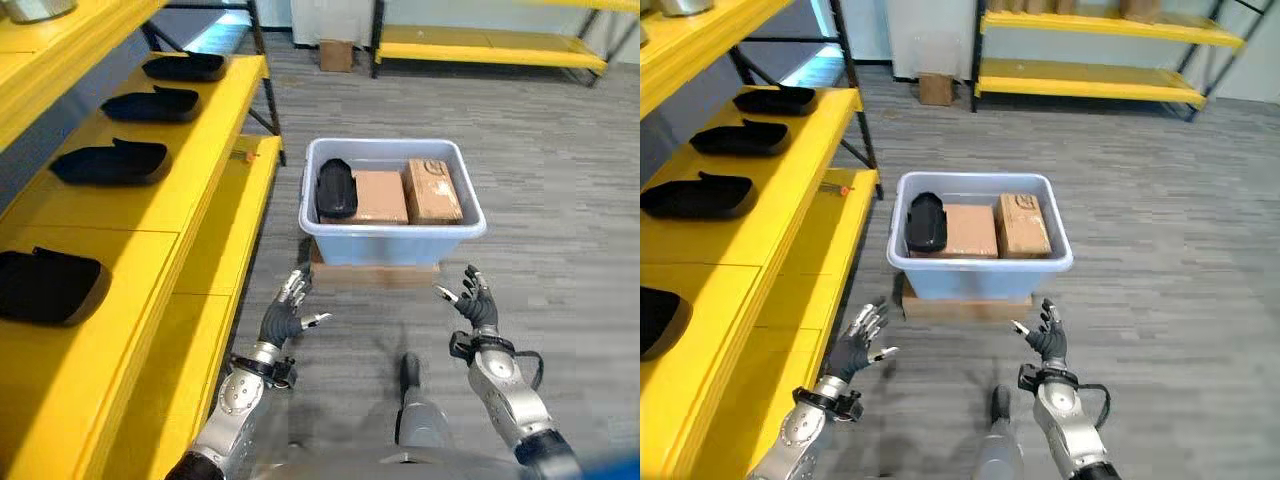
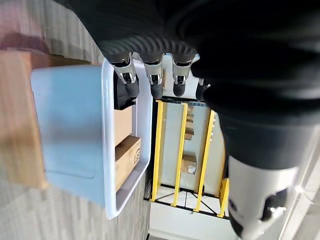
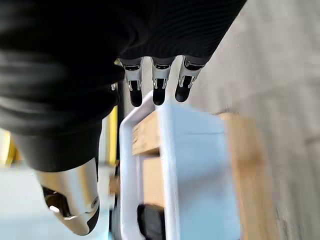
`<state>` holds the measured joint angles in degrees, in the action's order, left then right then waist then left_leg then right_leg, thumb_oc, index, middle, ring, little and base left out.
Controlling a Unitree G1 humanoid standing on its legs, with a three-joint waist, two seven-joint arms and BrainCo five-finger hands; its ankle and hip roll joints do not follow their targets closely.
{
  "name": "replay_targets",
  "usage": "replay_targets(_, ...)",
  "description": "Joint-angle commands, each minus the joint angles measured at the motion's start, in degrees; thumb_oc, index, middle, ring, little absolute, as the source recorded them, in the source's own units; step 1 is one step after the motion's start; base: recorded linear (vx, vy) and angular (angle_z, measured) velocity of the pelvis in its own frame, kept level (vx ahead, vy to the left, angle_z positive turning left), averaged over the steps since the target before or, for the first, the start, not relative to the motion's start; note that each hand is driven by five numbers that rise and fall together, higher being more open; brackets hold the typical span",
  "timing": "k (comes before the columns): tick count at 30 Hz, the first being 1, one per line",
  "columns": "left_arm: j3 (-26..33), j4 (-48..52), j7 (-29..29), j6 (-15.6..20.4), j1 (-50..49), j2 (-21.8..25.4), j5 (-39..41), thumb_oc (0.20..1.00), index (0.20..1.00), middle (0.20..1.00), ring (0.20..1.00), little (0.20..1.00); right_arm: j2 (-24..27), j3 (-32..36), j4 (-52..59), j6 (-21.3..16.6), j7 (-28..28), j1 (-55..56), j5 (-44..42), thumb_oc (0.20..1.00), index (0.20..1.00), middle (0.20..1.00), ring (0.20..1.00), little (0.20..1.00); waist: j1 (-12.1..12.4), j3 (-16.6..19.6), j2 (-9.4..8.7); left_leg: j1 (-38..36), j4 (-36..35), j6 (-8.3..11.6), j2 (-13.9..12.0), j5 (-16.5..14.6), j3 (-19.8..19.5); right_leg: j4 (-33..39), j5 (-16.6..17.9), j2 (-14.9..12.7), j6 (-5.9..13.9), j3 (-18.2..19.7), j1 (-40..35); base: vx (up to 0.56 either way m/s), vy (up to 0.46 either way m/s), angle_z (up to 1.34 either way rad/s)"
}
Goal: Move parts from the plastic box to the shelf.
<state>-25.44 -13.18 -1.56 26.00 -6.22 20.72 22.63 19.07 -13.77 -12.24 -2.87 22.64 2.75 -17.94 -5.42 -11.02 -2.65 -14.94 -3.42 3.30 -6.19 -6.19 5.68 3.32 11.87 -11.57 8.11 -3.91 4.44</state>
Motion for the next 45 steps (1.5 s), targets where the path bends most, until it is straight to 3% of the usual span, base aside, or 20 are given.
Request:
replay_targets(1,1.09,5.03,0.81,2.00,0.27,3.16,-1.70,1.000,1.000,1.000,1.000,1.000,2.64,-0.14,4.32,-3.47,-2.15,-4.86,5.75,1.000,1.000,1.000,1.000,1.000,0.70,-1.41,-0.15,1.24,-0.19,-4.85,3.54,1.59,0.53,-1.35,2.46,1.66,0.85,0.71,2.06,0.29,-0.264,0.20)
replay_targets(7,2.32,3.34,0.73,4.93,-0.12,2.75,0.31,1.000,1.000,1.000,1.000,1.000,7.87,0.18,1.77,-7.78,-1.07,-7.87,7.05,1.000,1.000,1.000,1.000,1.000,0.94,-1.38,1.23,6.53,1.05,-1.62,-1.00,4.64,2.25,-6.56,-4.92,4.10,-3.27,-2.33,3.77,0.10,-0.228,0.07)
replay_targets(10,2.90,1.78,1.76,5.01,1.07,0.91,-0.07,1.000,1.000,1.000,1.000,1.000,9.10,1.94,2.15,-9.22,-0.71,-7.59,7.21,1.000,1.000,1.000,1.000,1.000,0.55,-1.56,1.89,9.50,6.37,0.04,-3.39,9.64,5.57,-7.60,-7.91,4.87,-5.66,-6.66,1.62,0.22,-0.304,0.57)
replay_targets(13,3.44,0.34,-0.38,5.54,0.64,-0.22,-0.10,1.000,1.000,1.000,1.000,1.000,8.83,2.41,3.75,-8.87,-1.47,-5.75,7.49,1.000,1.000,1.000,1.000,1.000,-0.43,-0.35,2.55,9.96,12.41,1.23,-4.39,12.86,8.05,-6.88,-9.49,5.88,-7.45,-8.61,-0.75,0.23,-0.231,0.45)
replay_targets(15,5.57,0.30,-1.62,5.22,0.50,-1.07,2.24,1.000,1.000,1.000,1.000,1.000,8.03,1.93,3.68,-9.75,-1.97,-5.15,8.63,1.000,1.000,1.000,1.000,1.000,0.26,-1.33,2.38,14.96,20.66,0.77,-2.32,12.87,6.77,-5.77,-9.79,6.37,-8.51,-8.20,-2.77,0.20,-0.167,0.34)
replay_targets(16,5.75,0.29,-1.79,5.21,0.46,-1.13,2.12,1.000,1.000,1.000,1.000,1.000,7.96,1.89,3.62,-9.82,-2.04,-5.18,8.57,1.000,1.000,1.000,1.000,1.000,0.36,-1.44,2.39,15.20,20.70,0.68,-2.09,12.75,6.61,-5.73,-9.78,6.40,-8.48,-8.06,-2.87,0.19,-0.005,0.04)
replay_targets(18,7.54,0.73,-2.09,4.96,-0.46,-1.18,1.77,1.000,1.000,1.000,1.000,1.000,7.42,1.43,3.80,-9.44,-2.61,-5.38,8.16,1.000,1.000,1.000,1.000,1.000,1.37,-2.17,2.59,17.65,14.17,0.17,-0.33,13.02,5.93,-4.97,-9.70,6.70,-7.52,-6.68,-4.08,0.20,0.110,-0.28)
replay_targets(20,8.09,0.84,-2.21,4.86,-0.76,-1.10,1.91,1.000,1.000,1.000,1.000,1.000,7.52,1.17,4.49,-9.19,-2.73,-5.04,7.44,1.000,1.000,1.000,1.000,1.000,1.93,-2.60,2.91,19.74,8.67,0.90,-1.01,15.70,5.22,-4.30,-10.13,6.98,-7.30,-6.20,-5.46,0.20,0.189,-0.12)
replay_targets(22,9.18,-0.09,-1.58,5.22,-1.20,-1.18,2.41,1.000,1.000,1.000,1.000,1.000,7.01,0.89,4.81,-9.18,-4.13,-4.06,2.44,1.000,1.000,1.000,1.000,1.000,2.76,-3.86,2.10,23.56,3.06,2.25,-3.57,20.88,4.35,-3.68,-11.11,6.29,-7.50,-5.90,-9.13,0.30,0.333,-0.24)
replay_targets(26,10.83,-2.85,0.05,6.24,-0.88,-1.83,3.40,1.000,1.000,1.000,1.000,1.000,6.24,-0.17,3.36,-9.48,-6.65,-4.02,1.80,1.000,1.000,1.000,1.000,1.000,3.34,-4.42,1.94,23.95,3.38,1.97,-4.32,18.81,5.20,-5.55,-12.96,4.88,-7.06,-6.57,-11.05,0.23,0.307,-0.51)
replay_targets(30,9.98,-4.10,-2.04,6.09,-0.06,-1.56,-1.14,1.000,1.000,1.000,1.000,1.000,5.46,-0.33,3.19,-9.96,-7.75,-3.06,0.74,1.000,1.000,1.000,1.000,1.000,2.78,-3.70,2.63,16.96,2.54,0.50,-2.61,14.27,7.78,-7.30,-13.56,4.18,-5.79,-9.19,-11.43,0.20,0.282,-0.51)
replay_targets(38,9.71,-2.43,-2.65,6.18,-2.41,0.54,-2.54,1.000,1.000,1.000,1.000,1.000,2.87,-1.67,4.78,-8.40,-7.20,-4.63,-0.33,1.000,1.000,1.000,1.000,1.000,6.15,-1.40,0.86,12.27,-0.75,-3.16,1.67,10.41,7.83,-6.33,-10.36,1.27,-1.91,-10.94,-9.79,0.14,0.192,-0.04)
replay_targets(43,9.40,-1.48,-3.20,6.37,-2.37,1.15,-3.82,1.000,1.000,1.000,1.000,1.000,1.34,-1.88,4.24,-8.00,-5.27,-7.26,-1.97,1.000,1.000,1.000,1.000,1.000,8.23,-1.59,-0.11,12.60,-0.58,-5.58,2.88,8.90,8.61,-12.44,-9.93,0.32,-1.16,-12.53,-7.86,0.04,0.084,-0.23)
replay_targets(45,8.73,-0.94,-4.22,6.05,-2.02,1.46,-3.70,1.000,1.000,1.000,1.000,1.000,0.86,-1.80,4.34,-8.03,-4.91,-8.21,-2.34,1.000,1.000,1.000,1.000,1.000,8.25,-2.15,-0.16,12.42,-0.40,-5.84,2.99,8.42,8.15,-13.11,-7.37,-0.28,-1.15,-12.02,-5.22,0.07,-0.088,-0.19)
